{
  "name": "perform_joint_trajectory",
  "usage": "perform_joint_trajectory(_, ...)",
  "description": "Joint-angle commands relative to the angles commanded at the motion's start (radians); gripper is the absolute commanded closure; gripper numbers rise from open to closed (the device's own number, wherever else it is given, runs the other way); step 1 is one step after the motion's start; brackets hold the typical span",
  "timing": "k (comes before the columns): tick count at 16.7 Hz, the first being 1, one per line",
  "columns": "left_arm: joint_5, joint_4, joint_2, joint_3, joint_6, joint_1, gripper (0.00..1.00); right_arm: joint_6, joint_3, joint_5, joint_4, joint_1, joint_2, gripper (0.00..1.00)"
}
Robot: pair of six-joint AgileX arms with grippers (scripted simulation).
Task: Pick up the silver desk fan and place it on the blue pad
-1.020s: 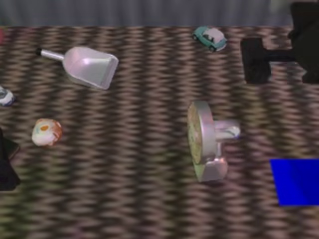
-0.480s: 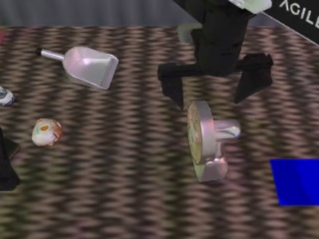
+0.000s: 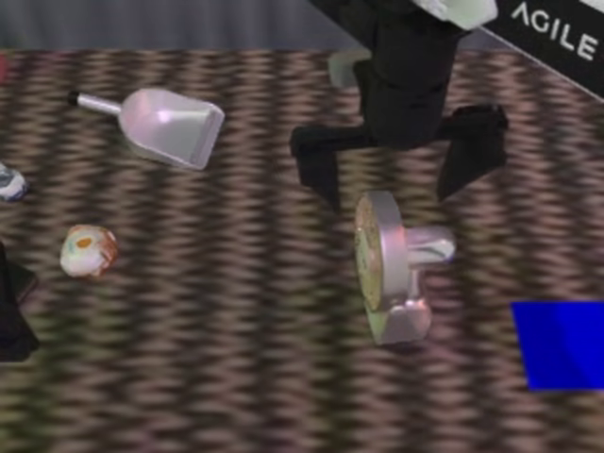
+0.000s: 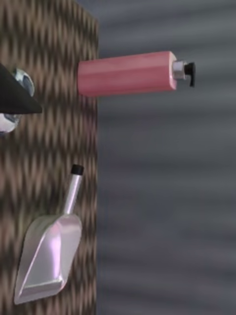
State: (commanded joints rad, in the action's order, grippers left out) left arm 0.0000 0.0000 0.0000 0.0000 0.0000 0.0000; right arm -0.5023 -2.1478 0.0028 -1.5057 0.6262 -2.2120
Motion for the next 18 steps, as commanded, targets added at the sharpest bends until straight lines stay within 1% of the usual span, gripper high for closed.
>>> perform_joint_trajectory(7,0.0,0.0,0.0,0.0,0.0,0.0,0.0,-0.002,0.2,0.0,0.182,0.005,0.016,0.0)
perform_joint_trajectory(12,0.0,0.0,0.0,0.0,0.0,0.0,0.0,-0.003,0.223,0.0,0.204,0.006,0.017,0.0)
perform_joint_trajectory(18,0.0,0.0,0.0,0.0,0.0,0.0,0.0,-0.003,0.223,0.0,0.204,0.006,0.017,0.45)
